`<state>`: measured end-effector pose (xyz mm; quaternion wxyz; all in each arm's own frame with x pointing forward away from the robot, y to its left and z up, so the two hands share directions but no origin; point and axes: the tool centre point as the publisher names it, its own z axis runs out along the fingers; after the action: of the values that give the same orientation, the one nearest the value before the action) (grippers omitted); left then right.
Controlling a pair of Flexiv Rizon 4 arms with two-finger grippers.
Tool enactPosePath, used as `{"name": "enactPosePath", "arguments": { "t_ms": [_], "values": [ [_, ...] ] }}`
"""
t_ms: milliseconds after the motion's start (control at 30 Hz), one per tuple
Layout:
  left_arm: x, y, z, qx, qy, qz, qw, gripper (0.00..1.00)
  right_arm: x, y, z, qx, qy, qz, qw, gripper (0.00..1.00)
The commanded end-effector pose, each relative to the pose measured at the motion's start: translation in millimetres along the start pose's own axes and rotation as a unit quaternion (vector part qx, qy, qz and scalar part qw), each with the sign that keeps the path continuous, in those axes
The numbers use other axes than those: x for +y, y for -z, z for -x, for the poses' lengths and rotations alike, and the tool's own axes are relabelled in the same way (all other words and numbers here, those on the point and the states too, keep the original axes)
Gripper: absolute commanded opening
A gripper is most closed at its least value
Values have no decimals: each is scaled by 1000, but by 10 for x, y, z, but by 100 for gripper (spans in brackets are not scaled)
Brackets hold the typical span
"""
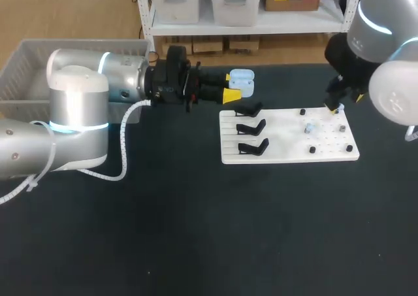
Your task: Pick up each earbud case from the left stands, insert the matching earbuds, close the lid, and place the case in the box.
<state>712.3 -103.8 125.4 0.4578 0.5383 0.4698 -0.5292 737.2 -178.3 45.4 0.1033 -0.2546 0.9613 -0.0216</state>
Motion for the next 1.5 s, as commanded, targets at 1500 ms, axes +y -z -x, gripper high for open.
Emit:
{"name": "enactPosePath", "arguments": {
  "t_ms": [1500],
  "values": [
    [-6, 0, -10, -1, -1, 1, 1000, 0, -176, -372, 59, -6, 0, -5, 1000, 43]
  ]
}}
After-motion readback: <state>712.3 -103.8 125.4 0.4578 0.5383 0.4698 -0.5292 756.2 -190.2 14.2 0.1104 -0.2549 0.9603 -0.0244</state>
